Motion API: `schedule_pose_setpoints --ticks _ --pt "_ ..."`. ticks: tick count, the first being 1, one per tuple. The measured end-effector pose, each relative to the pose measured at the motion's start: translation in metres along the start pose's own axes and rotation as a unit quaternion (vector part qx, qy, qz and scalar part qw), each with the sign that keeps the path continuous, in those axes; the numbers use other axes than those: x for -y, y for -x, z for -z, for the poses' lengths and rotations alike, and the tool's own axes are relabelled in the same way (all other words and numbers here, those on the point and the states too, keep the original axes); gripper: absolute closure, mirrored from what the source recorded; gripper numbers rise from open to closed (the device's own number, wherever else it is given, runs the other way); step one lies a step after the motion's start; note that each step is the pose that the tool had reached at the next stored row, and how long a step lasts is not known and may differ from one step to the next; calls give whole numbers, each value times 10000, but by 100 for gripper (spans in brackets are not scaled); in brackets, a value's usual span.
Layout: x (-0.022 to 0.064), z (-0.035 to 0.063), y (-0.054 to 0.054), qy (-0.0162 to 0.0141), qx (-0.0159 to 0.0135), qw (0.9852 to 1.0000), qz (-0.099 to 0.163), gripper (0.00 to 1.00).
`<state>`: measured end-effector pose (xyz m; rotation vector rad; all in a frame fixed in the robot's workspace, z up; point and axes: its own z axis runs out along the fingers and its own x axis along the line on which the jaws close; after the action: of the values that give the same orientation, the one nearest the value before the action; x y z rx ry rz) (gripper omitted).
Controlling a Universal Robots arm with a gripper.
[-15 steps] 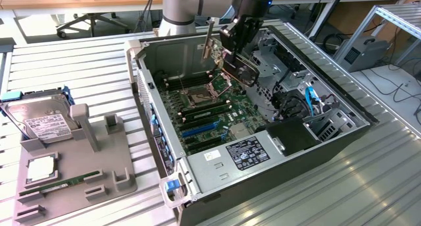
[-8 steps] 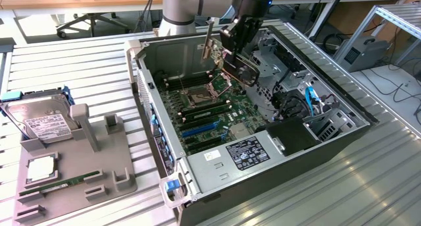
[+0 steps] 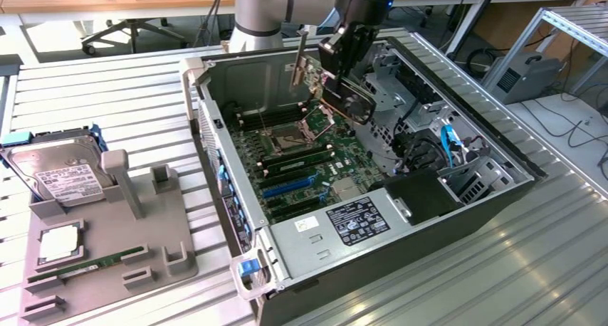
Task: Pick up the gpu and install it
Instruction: 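Insert the gpu into the slot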
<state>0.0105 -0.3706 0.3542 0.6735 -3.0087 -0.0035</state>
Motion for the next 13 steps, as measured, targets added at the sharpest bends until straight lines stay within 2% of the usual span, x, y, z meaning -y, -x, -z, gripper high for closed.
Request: schedule_pose_setpoints --ticks 13 --pt "1 0 1 -12 -3 9998 217 73"
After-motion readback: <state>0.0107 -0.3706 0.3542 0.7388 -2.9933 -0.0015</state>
